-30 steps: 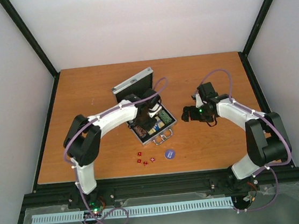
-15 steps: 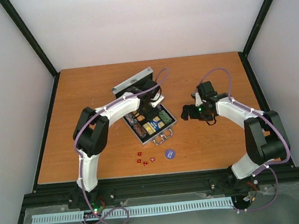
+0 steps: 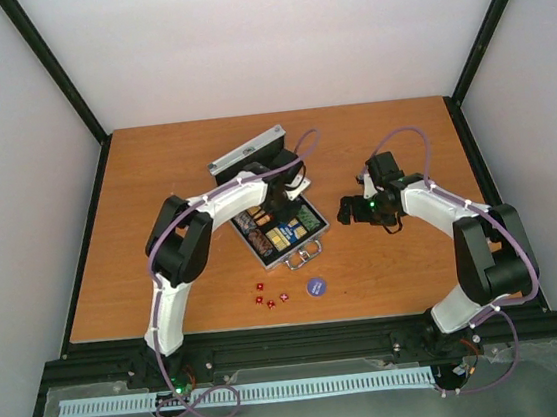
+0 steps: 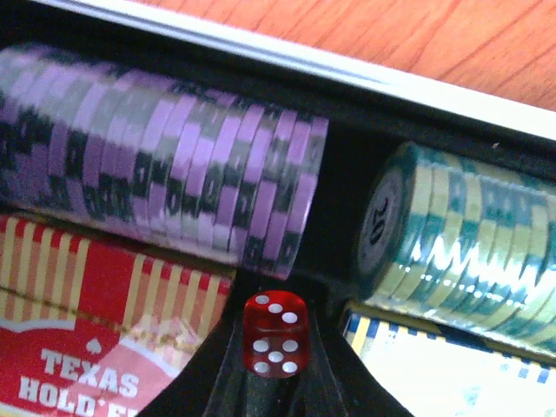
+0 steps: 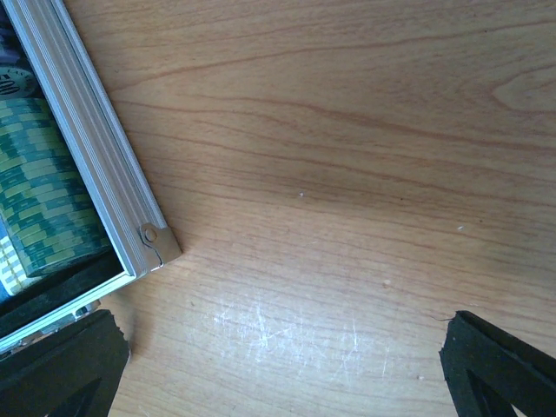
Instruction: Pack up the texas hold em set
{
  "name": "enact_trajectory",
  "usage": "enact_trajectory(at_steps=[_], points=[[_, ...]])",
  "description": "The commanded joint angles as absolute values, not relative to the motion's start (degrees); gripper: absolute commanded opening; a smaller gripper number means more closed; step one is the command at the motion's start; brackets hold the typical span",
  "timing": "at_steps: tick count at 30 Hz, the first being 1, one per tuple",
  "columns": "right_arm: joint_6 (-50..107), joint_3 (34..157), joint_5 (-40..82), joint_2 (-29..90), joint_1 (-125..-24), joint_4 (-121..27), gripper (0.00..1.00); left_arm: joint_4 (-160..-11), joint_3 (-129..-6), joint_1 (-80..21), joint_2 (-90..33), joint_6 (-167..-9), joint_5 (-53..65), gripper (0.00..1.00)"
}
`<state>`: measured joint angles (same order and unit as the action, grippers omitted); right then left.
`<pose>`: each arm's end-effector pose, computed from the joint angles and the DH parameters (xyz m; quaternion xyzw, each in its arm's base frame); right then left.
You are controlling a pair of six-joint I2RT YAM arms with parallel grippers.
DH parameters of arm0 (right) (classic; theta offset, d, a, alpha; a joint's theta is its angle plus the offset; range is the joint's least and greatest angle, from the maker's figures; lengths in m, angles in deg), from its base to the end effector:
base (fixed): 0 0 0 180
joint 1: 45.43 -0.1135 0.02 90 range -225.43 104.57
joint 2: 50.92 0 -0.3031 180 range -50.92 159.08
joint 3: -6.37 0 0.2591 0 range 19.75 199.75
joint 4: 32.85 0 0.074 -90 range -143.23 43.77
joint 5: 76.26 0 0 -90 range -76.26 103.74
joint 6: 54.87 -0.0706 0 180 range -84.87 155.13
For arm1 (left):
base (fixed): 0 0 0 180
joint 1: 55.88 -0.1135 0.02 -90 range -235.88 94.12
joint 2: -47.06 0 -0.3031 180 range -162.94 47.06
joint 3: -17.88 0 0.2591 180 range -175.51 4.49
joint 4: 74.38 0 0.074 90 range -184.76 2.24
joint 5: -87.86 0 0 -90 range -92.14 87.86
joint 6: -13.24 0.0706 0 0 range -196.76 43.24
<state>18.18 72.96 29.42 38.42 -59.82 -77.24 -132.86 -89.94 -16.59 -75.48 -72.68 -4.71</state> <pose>0.2961 0.0957 0.1856 -0.0053 0.9714 0.1818 0.1529 0.3699 -0.2986 0.1648 0.3624 0.9202 -0.0230 0.1459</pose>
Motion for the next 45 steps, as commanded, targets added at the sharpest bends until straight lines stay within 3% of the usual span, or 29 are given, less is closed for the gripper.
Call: enact_trajectory(at_steps=[1, 5, 10, 17, 26, 29, 34, 38, 41, 45], points=[[18.4, 72.9, 29.5, 39.3, -59.4, -76.2, 1.0, -131.4, -93.6, -16.7, -76.9, -72.7, -5.1, 0.21], [18.4, 72.9, 29.5, 39.5, -59.5, -76.2, 1.0, -131.7, -93.2, -16.7, -76.4, -72.7, -5.2, 0.48], [18.5, 73.1, 29.7, 39.7, -59.4, -76.1, 1.0, -132.7, -92.5, -16.7, -73.8, -72.6, -6.4, 0.67], [18.4, 73.0, 30.2, 39.5, -59.4, -75.9, 1.0, -134.7, -90.4, -16.7, -67.5, -73.0, -7.1, 0.78], [18.4, 72.4, 30.6, 38.2, -59.4, -75.9, 1.0, -133.0, -84.9, -16.7, -66.4, -75.3, -8.0, 0.79], [18.5, 72.1, 30.5, 37.9, -59.4, -75.9, 1.0, -132.2, -85.1, -17.3, -67.9, -76.8, -8.3, 0.73], [18.2, 71.3, 30.7, 37.6, -59.5, -75.4, 1.0, -129.2, -85.3, -19.3, -67.7, -80.2, -8.0, 0.33], [18.3, 71.1, 30.5, 37.5, -59.4, -75.5, 1.0, -128.3, -85.6, -19.4, -66.5, -79.6, -8.2, 0.21], [18.2, 71.0, 30.4, 37.6, -59.4, -75.4, 1.0, -129.1, -86.2, -19.5, -67.6, -79.4, -9.0, 0.04], [18.2, 71.2, 30.5, 38.2, -59.4, -75.4, 1.0, -130.4, -87.2, -19.6, -70.1, -79.6, -7.4, 0.01]])
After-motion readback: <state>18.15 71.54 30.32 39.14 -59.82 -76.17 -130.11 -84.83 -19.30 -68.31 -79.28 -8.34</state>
